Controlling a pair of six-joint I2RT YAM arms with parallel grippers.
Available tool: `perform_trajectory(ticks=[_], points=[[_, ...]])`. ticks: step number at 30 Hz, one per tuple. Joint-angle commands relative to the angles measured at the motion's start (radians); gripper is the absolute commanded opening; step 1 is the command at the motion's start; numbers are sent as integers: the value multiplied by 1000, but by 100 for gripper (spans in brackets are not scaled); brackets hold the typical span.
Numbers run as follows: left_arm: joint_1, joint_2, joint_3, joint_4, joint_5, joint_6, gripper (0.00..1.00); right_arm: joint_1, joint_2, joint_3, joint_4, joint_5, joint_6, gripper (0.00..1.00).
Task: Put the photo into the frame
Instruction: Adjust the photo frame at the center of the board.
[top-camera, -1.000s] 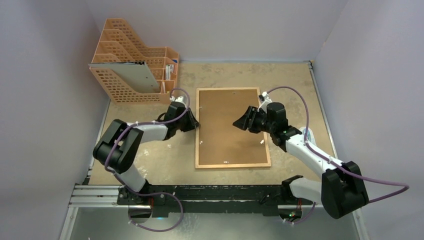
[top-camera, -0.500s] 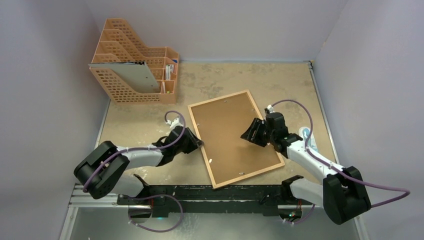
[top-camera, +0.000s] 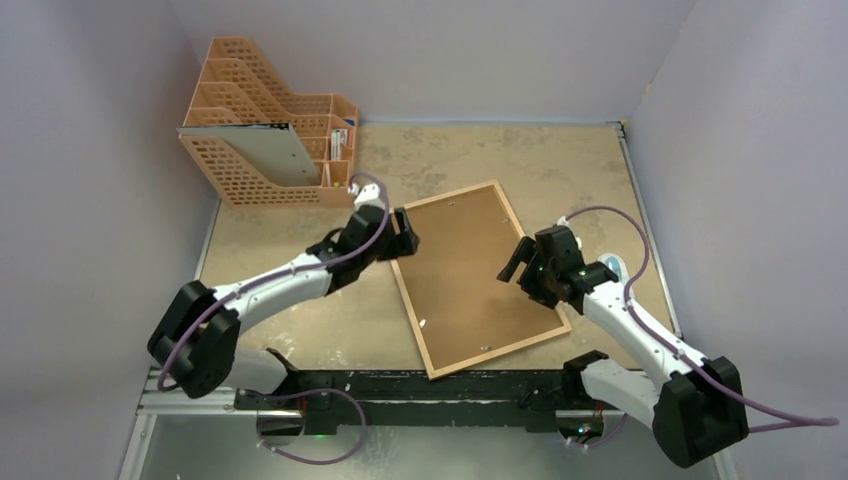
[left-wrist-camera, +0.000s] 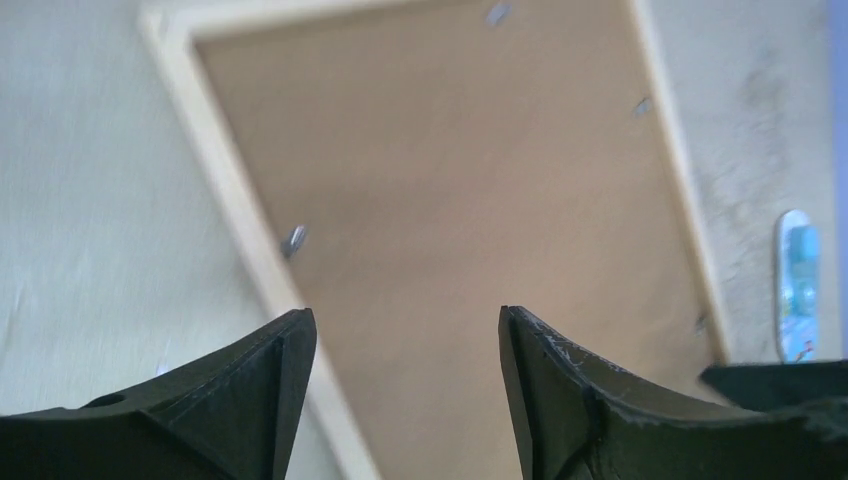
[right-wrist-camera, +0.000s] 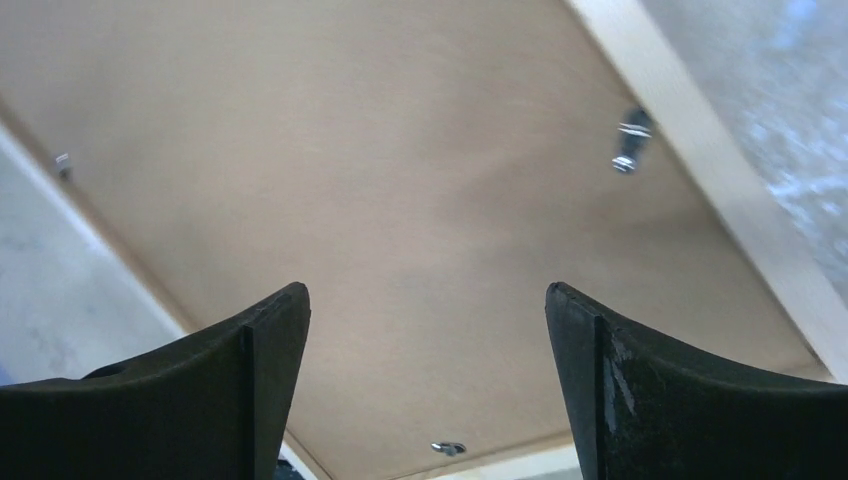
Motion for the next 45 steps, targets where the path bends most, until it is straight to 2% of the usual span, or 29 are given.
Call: perform_trajectory(ticks=[1, 6, 11, 17, 23, 26, 34, 45], points=[[84, 128, 214, 83, 107, 238, 70, 0, 37, 109, -285, 183, 184, 92], [151, 378, 477, 121, 239, 428, 70, -1, 42, 151, -415, 292, 361, 97], [216, 601, 720, 108, 392, 532, 69, -12, 71, 125, -444, 261, 440, 98], [239, 731, 843, 130, 520, 635, 70, -37, 102, 149, -540, 271, 496, 98], [250, 818, 874, 127, 584, 681, 70, -81, 161, 152, -589, 213, 428, 96], [251, 846, 872, 139, 598, 684, 70, -83, 178, 153, -595, 185, 445, 96], [273, 871, 851, 160, 650, 678, 70, -85, 204, 67, -448, 89, 456, 95], [302, 883, 837, 161, 716, 670, 70, -85, 243, 78, -477, 96, 466, 89]])
